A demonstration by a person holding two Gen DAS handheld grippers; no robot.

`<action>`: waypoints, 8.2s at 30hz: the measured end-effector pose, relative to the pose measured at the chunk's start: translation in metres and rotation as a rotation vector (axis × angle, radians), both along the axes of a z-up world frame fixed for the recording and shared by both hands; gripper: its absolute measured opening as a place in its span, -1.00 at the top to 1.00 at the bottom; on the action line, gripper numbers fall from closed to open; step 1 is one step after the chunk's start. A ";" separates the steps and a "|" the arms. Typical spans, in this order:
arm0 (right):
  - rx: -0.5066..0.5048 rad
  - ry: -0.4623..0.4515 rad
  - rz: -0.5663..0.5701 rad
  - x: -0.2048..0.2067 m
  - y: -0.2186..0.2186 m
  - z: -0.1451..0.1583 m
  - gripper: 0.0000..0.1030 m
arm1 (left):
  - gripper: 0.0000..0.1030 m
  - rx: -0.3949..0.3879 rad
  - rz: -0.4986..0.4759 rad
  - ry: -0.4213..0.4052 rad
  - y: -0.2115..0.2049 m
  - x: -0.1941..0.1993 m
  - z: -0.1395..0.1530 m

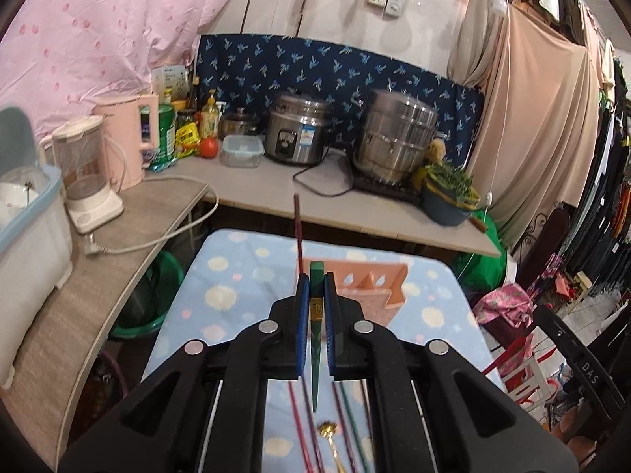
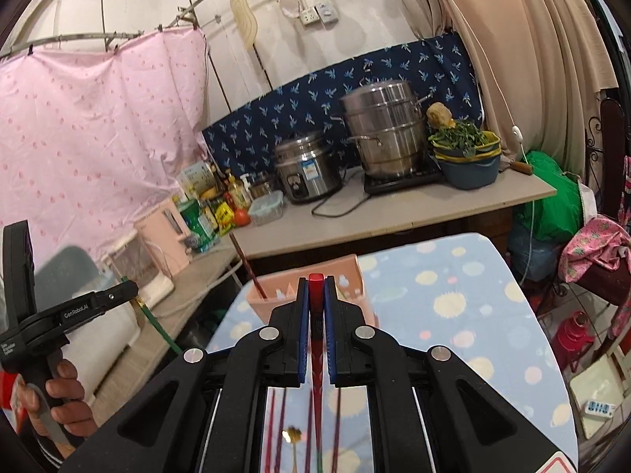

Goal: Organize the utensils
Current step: 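Lift both held chopsticks and carry them above the pink holder, then open both tools to drop the chopsticks into the pink holder, then grasp a red chopstick with the left tool while the right tool grasps a dark red chopstick, then lift both held chopsticks and carry them toward the pink holder, then open both tools above the pink holder to drop the chopsticks in, then move both open tools back down toward the remaining utensils on the table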

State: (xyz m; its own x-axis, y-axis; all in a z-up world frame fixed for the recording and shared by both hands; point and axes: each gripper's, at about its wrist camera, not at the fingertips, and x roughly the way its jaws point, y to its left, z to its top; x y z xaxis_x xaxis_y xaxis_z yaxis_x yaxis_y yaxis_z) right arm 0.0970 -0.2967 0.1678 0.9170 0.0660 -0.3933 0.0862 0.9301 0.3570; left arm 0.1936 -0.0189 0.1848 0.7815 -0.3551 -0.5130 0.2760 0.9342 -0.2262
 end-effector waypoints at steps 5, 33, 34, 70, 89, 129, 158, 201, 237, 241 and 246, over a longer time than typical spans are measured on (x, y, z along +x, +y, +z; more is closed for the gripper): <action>0.033 -0.089 -0.019 0.034 -0.013 0.031 0.86 | 0.87 -0.030 0.005 -0.071 -0.012 0.025 0.033; 0.065 0.031 -0.022 0.185 -0.014 -0.025 0.86 | 0.86 -0.006 0.023 -0.004 -0.044 0.141 -0.022; 0.062 0.038 -0.018 0.187 -0.013 -0.028 0.86 | 0.86 -0.003 0.024 0.002 -0.045 0.142 -0.026; -0.033 0.198 0.050 0.043 0.032 -0.077 0.30 | 0.00 0.159 0.091 0.062 -0.034 0.031 -0.073; -0.088 0.434 0.078 -0.048 0.061 -0.176 0.30 | 0.00 0.250 0.078 0.289 -0.010 -0.044 -0.182; -0.197 0.561 0.139 -0.077 0.097 -0.238 0.79 | -0.01 0.282 -0.012 0.472 -0.010 -0.103 -0.260; -0.171 0.558 0.136 -0.080 0.092 -0.238 0.86 | 0.83 0.307 -0.072 0.459 -0.020 -0.117 -0.264; -0.001 0.032 0.021 0.032 0.010 0.007 0.86 | 0.87 -0.010 -0.002 0.012 0.000 0.012 0.009; -0.030 0.129 -0.017 0.189 0.000 -0.041 0.78 | 0.80 0.025 0.006 0.036 -0.063 0.141 -0.030; -0.031 0.116 -0.031 0.181 0.000 -0.041 0.37 | -0.17 0.044 0.045 -0.024 -0.061 0.131 -0.029; -0.015 0.109 -0.026 0.166 0.000 -0.037 0.35 | -0.18 0.084 0.050 -0.035 -0.059 0.120 -0.026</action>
State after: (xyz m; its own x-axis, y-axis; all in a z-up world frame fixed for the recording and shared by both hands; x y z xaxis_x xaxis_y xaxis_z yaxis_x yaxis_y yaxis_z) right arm 0.2635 -0.2968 0.1309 0.8700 0.0358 -0.4918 0.1481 0.9324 0.3298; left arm 0.3136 -0.0780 0.1589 0.8152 -0.2719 -0.5114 0.2346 0.9623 -0.1378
